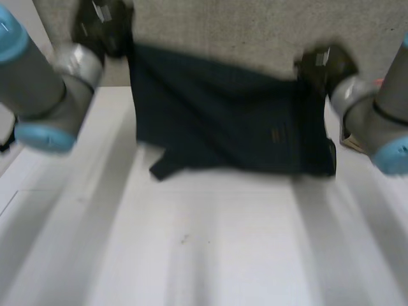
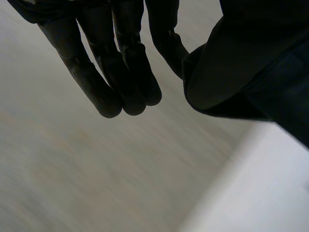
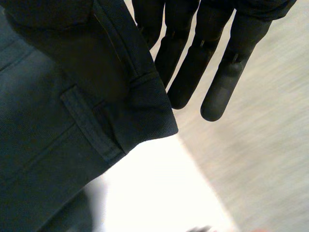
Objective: Fold the laundry.
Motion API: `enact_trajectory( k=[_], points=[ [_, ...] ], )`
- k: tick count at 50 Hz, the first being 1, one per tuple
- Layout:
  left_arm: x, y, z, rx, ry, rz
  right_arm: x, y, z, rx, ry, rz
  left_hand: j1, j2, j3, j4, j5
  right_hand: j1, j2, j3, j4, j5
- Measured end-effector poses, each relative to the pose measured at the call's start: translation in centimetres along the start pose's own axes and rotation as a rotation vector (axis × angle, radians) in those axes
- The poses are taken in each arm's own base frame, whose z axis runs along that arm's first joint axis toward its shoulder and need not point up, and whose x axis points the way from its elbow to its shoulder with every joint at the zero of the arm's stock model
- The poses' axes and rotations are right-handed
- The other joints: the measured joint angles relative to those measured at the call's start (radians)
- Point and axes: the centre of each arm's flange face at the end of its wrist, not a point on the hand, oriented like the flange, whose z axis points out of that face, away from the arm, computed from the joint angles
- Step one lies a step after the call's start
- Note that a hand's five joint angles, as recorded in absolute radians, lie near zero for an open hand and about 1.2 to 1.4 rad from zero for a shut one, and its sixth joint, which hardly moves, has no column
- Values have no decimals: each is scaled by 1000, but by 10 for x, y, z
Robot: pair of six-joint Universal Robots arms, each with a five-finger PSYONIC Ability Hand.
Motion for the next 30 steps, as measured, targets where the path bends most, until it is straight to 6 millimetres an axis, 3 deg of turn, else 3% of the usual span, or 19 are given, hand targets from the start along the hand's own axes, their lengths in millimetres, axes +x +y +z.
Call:
enact_trajectory(
  k=[1, 3, 6, 8, 11, 14, 19, 25, 30],
  points=[
    [-7, -9, 7, 48, -31, -13, 5, -8, 4, 46, 33, 6, 0, 0, 0, 0, 0, 0, 0, 0, 0, 0],
    [-29, -40, 25, 199, -119, -60, 25, -44, 13, 233, 152, 35, 0, 0, 0, 0, 0, 0, 0, 0, 0, 0],
    [-52, -71, 35, 336, -192, -117, 44, -79, 15, 421, 259, 65, 0, 0, 0, 0, 0, 0, 0, 0, 0, 0],
    [-64, -86, 37, 392, -220, -152, 52, -97, 14, 521, 309, 81, 0, 0, 0, 0, 0, 0, 0, 3, 0, 0],
    [-72, -90, 37, 387, -223, -179, 52, -108, 15, 578, 326, 89, 0, 0, 0, 0, 4, 0, 0, 5, 0, 0],
    [-71, -77, 33, 310, -206, -191, 43, -102, 20, 565, 297, 83, 0, 0, 0, 0, 9, 0, 0, 5, 0, 0],
    [-58, -32, 17, 114, -157, -201, 16, -73, 32, 479, 188, 67, 0, 0, 0, 0, 9, 0, 0, 5, 0, 0],
    [-20, 38, -20, -123, -56, -220, -33, -14, 39, 337, 8, 56, 0, 0, 0, 1, 9, 0, 0, 5, 0, 0],
    [15, 87, -63, -290, 48, -236, -75, 36, 29, 207, -126, 28, 0, 0, 0, 1, 9, 0, 0, 5, 0, 0]
  ],
)
